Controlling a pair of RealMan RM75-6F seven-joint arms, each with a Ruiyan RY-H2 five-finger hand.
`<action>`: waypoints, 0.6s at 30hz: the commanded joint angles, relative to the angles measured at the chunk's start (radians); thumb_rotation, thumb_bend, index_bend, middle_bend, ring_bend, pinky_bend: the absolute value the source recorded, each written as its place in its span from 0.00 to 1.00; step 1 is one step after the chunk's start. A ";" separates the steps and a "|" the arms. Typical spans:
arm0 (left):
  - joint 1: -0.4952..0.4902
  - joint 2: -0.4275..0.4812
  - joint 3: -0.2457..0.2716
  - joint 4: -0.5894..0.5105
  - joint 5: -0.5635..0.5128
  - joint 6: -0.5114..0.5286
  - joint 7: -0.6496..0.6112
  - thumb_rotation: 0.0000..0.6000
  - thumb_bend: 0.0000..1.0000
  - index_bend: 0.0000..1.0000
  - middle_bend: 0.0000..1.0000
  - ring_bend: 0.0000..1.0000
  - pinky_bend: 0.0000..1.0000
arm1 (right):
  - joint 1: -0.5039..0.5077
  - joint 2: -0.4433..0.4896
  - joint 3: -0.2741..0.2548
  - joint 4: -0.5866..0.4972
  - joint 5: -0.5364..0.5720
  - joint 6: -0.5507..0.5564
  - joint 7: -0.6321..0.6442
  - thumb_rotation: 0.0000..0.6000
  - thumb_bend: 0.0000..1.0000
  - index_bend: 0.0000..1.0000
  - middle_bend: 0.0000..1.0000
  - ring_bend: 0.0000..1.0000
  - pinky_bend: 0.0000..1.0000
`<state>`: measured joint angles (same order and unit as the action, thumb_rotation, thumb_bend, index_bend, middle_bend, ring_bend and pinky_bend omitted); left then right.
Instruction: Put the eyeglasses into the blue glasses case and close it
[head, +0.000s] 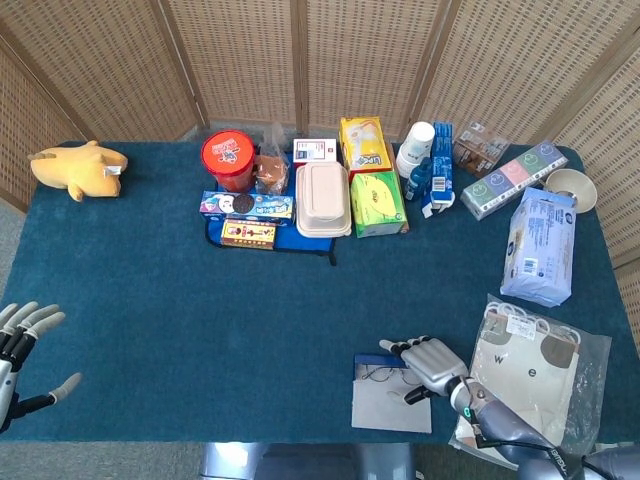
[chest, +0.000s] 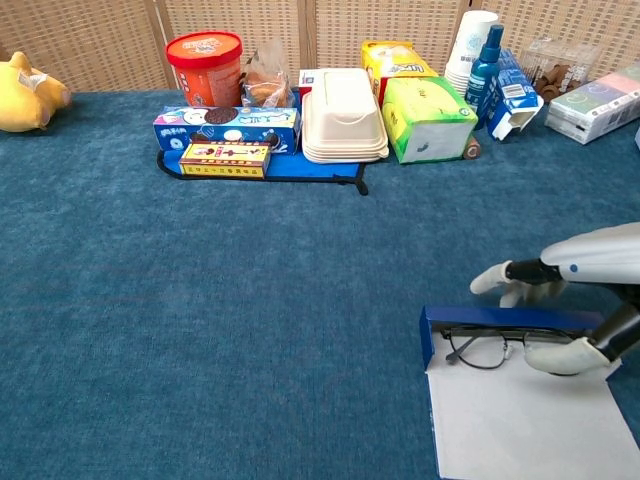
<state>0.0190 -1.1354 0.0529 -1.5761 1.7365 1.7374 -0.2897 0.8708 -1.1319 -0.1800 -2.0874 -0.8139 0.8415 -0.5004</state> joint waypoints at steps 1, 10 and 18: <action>0.005 0.000 0.002 0.002 -0.002 0.003 -0.002 1.00 0.13 0.18 0.18 0.09 0.00 | 0.017 -0.014 0.012 0.010 0.002 -0.017 -0.009 0.43 0.34 0.07 0.23 0.19 0.20; 0.009 -0.002 0.001 0.020 -0.010 0.003 -0.021 1.00 0.13 0.18 0.18 0.08 0.00 | 0.059 -0.045 0.007 0.003 0.046 -0.042 -0.045 0.44 0.34 0.07 0.23 0.19 0.20; 0.002 -0.006 -0.002 0.031 -0.008 -0.005 -0.033 1.00 0.13 0.18 0.17 0.08 0.00 | 0.056 -0.030 -0.021 -0.032 0.073 0.002 -0.063 0.43 0.34 0.07 0.23 0.19 0.20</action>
<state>0.0211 -1.1411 0.0505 -1.5451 1.7286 1.7322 -0.3221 0.9274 -1.1637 -0.1990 -2.1173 -0.7433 0.8414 -0.5625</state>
